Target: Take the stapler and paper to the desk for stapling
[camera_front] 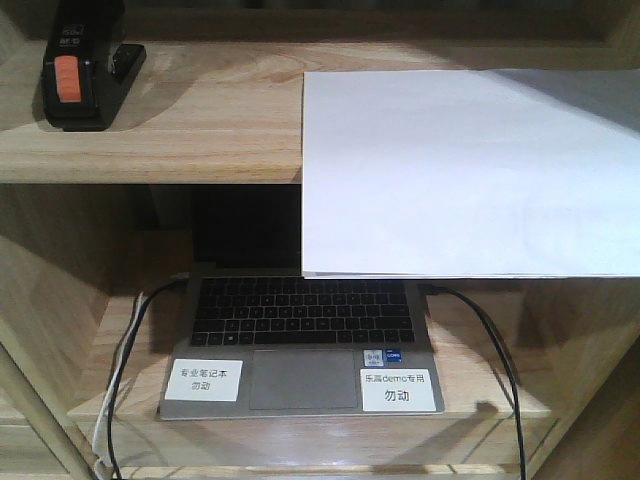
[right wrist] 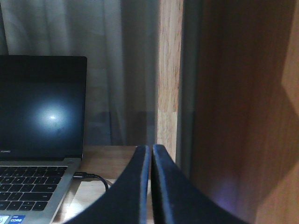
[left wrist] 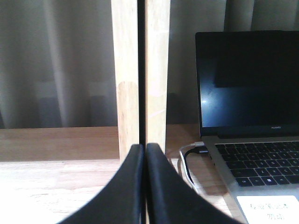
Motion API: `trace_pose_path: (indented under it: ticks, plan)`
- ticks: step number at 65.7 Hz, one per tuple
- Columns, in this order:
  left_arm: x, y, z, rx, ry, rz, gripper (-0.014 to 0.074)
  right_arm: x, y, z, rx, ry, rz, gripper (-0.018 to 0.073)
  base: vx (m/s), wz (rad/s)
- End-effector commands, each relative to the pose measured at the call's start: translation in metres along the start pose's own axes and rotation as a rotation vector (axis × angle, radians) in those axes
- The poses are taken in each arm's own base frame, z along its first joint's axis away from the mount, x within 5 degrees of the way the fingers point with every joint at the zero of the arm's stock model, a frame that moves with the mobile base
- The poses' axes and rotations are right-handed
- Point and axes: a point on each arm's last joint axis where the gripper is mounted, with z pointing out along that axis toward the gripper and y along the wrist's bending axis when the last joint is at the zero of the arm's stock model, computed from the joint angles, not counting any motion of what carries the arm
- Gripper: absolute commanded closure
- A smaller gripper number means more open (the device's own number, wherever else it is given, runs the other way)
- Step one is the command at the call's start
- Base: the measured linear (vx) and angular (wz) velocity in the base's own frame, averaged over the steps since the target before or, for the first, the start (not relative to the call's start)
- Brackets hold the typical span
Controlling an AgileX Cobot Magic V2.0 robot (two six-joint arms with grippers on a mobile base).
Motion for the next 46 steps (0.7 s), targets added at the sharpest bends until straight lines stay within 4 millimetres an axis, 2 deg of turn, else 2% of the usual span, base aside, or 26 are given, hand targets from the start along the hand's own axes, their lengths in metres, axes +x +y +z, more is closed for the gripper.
trace_pose_path:
  ticks: [1,46]
  plan:
    - [-0.0042,0.0002,-0.0008,-0.001,-0.077,-0.017,0.0603,-0.0052,-0.0002,-0.0008,0.005,-0.075,-0.015,0.0561,0.0,0.0]
    - [-0.0042,0.0002,-0.0008,-0.001,-0.077,-0.017,0.0603,-0.0052,-0.0002,-0.0008,0.005,-0.075,-0.017,0.0561,0.0,0.0]
